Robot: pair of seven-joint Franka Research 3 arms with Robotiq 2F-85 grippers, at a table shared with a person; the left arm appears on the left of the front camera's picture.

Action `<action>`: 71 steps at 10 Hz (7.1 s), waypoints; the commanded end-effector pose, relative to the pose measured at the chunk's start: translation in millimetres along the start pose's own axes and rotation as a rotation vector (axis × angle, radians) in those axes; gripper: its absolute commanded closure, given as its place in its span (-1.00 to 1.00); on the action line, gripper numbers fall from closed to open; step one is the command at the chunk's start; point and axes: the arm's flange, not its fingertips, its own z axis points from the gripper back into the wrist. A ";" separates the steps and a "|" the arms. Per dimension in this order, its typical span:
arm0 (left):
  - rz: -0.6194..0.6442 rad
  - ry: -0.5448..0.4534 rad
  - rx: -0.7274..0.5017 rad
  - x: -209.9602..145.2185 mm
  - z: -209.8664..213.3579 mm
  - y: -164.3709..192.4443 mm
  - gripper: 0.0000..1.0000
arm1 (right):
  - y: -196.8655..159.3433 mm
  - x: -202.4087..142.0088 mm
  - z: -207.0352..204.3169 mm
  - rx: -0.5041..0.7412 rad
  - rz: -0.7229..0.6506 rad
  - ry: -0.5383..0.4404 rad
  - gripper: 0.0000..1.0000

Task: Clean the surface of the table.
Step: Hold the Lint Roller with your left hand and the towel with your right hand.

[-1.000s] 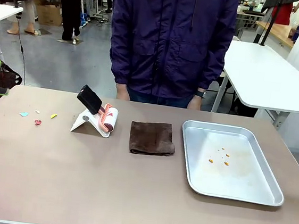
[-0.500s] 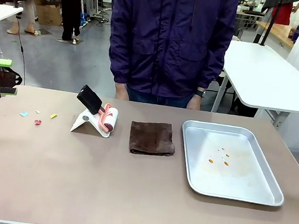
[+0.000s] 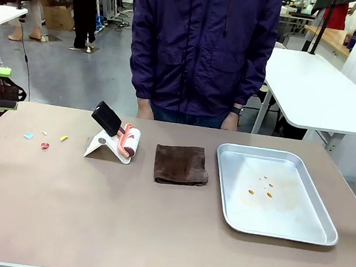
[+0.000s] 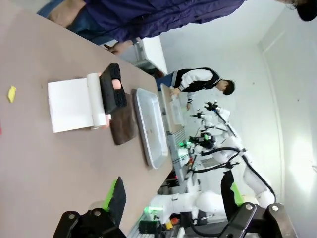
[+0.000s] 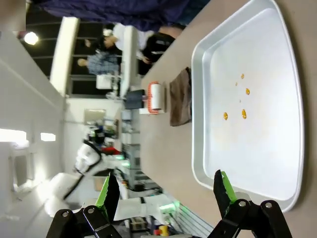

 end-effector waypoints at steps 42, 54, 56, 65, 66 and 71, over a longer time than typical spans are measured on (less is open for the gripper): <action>0.120 0.239 0.615 85.5 -245.3 15.2 -1.00 | 119.2 21.1 -505.6 -1.099 0.127 0.258 -1.00; 0.128 0.240 0.641 88.1 -239.8 21.8 -1.00 | 101.6 19.1 -526.7 -1.244 0.134 0.239 -1.00; 0.125 0.249 0.633 87.5 -242.6 21.2 -1.00 | 99.2 19.8 -529.2 -1.263 0.127 0.234 -1.00; 0.101 0.241 0.594 96.3 -218.1 34.0 1.00 | 86.8 17.4 -531.7 -1.283 0.095 0.322 1.00; 0.093 0.232 0.584 96.4 -217.1 33.8 0.75 | 86.3 17.0 -532.1 -1.279 0.094 0.326 0.73; 0.058 0.175 0.504 96.2 -212.5 33.0 1.00 | 84.9 14.6 -532.8 -1.281 0.095 0.343 1.00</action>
